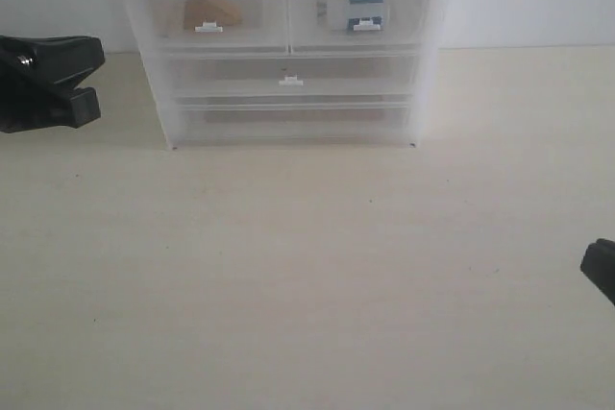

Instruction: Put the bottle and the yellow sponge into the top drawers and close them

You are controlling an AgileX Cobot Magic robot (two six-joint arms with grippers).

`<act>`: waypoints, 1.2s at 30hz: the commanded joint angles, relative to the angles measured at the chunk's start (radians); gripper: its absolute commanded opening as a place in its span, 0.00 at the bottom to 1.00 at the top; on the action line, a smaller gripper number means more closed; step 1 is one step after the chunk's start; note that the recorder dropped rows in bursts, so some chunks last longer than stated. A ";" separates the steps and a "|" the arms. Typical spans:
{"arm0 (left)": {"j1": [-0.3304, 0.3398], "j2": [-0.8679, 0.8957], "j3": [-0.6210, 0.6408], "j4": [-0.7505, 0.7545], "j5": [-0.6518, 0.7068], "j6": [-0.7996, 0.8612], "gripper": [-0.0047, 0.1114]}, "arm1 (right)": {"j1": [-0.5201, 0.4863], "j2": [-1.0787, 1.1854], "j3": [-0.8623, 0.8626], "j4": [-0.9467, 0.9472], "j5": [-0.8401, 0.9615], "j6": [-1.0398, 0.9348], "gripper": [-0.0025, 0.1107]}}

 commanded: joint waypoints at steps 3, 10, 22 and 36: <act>0.003 0.004 0.006 -0.006 0.001 0.003 0.07 | -0.003 -0.087 0.007 0.012 0.015 -0.020 0.02; 0.003 0.004 0.006 -0.006 0.001 0.003 0.07 | -0.387 -0.200 0.007 0.014 0.055 0.019 0.02; 0.003 0.004 0.006 -0.006 0.001 0.003 0.07 | -0.428 -0.200 0.007 0.020 0.175 0.021 0.02; 0.014 -0.364 0.204 -0.490 0.010 0.396 0.07 | -0.428 -0.200 0.007 0.020 0.175 0.021 0.02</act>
